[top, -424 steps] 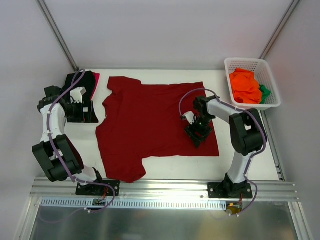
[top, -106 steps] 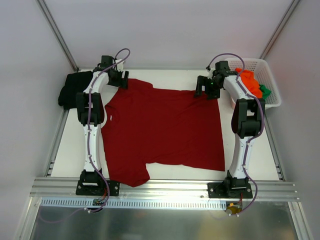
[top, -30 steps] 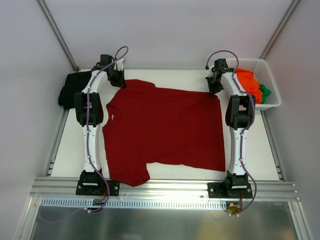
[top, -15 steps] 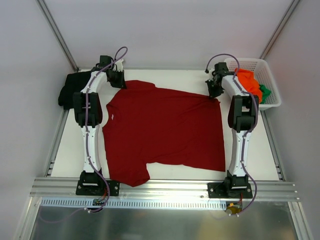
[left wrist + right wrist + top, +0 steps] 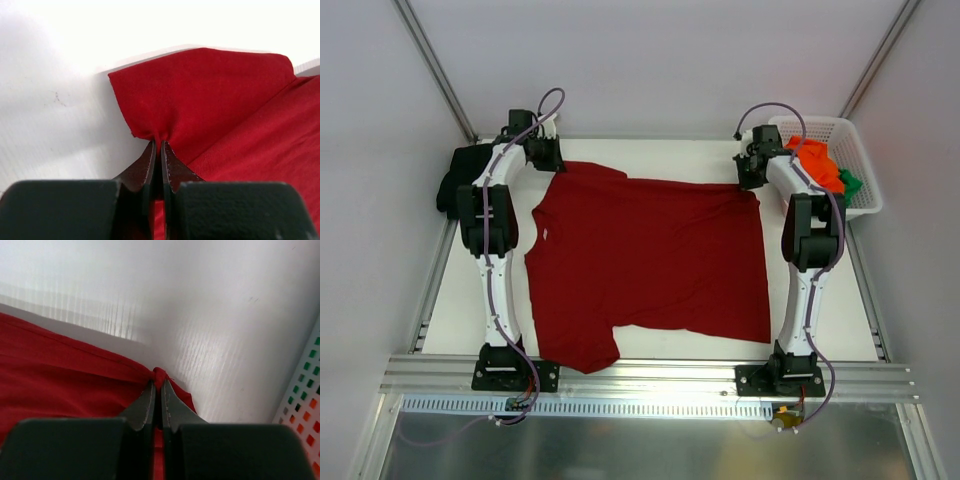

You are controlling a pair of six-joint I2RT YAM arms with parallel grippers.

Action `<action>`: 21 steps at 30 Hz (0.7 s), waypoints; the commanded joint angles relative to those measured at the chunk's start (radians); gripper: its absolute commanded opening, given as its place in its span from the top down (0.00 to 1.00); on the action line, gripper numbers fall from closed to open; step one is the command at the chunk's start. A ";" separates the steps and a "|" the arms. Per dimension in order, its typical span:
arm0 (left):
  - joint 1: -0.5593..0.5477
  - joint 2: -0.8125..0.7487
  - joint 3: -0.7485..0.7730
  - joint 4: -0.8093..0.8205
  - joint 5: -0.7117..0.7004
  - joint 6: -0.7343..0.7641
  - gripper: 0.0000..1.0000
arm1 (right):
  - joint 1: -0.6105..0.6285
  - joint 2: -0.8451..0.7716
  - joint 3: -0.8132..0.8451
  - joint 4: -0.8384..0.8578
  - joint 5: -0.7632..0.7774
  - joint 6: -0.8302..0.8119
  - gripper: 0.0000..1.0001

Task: Fold and stack the t-shirts
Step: Fold the tshirt

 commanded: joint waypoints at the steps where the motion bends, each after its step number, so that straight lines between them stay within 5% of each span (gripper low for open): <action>1: 0.006 -0.085 -0.032 0.109 0.002 -0.038 1.00 | -0.004 -0.086 -0.027 0.157 0.032 0.053 1.00; 11: 0.000 0.046 0.115 0.181 -0.057 -0.035 1.00 | 0.009 -0.008 0.070 0.263 0.043 0.062 1.00; 21: 0.003 0.036 0.045 0.240 -0.072 0.003 1.00 | 0.012 -0.003 0.056 0.287 0.043 0.053 1.00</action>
